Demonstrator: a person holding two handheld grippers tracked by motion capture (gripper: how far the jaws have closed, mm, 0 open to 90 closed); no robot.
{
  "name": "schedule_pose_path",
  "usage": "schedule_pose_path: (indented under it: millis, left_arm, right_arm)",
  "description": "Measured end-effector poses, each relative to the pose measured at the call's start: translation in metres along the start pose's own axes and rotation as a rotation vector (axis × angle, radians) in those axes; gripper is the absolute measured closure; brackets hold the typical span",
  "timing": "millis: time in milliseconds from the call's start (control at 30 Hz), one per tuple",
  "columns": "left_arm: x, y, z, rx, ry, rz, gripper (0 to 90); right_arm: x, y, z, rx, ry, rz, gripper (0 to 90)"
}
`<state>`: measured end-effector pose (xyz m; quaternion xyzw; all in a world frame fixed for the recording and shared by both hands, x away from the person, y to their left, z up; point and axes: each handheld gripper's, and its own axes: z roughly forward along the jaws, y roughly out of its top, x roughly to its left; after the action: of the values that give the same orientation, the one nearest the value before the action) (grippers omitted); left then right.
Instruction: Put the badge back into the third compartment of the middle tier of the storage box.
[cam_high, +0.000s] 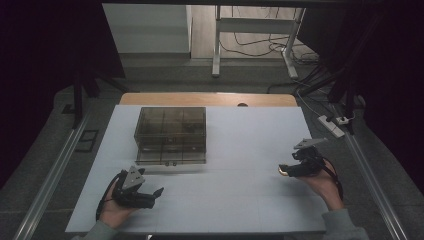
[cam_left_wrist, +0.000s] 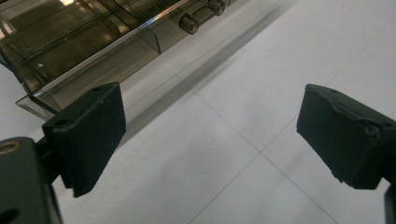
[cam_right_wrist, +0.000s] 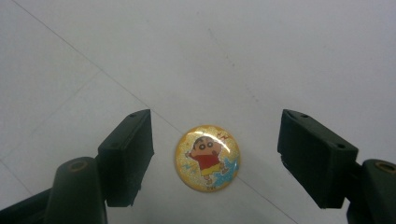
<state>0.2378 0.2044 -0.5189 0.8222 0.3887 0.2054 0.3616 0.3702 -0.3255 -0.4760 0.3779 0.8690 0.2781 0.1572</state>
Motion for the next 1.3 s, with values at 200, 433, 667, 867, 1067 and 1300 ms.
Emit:
schedule_pose_path:
  millis: [200,433,667,867,1067,1300]
  left_arm:
    - [0.000,0.000,0.000,-0.004,0.002,-0.003,8.3]
    - [0.002,0.000,0.000,0.002,0.018,-0.013,8.8]
    - [0.002,-0.001,-0.004,-0.014,0.019,-0.015,8.9]
    - [0.003,-0.001,-0.002,-0.009,0.018,-0.016,8.9]
    - [0.003,-0.002,-0.002,-0.007,0.017,-0.016,8.9]
    - [0.004,-0.002,-0.001,-0.002,0.019,-0.017,8.9]
  right_arm:
    - [-0.001,0.000,0.011,0.043,0.000,0.009,26.6]
    - [0.000,-0.002,0.021,0.086,0.005,0.004,28.4]
    - [0.001,-0.002,0.025,0.109,0.001,0.001,30.7]
    - [0.001,-0.004,0.029,0.141,0.006,-0.005,34.4]
    - [0.001,-0.005,0.029,0.133,0.012,-0.004,39.7]
    - [0.003,-0.003,0.028,0.138,0.003,-0.009,47.0]
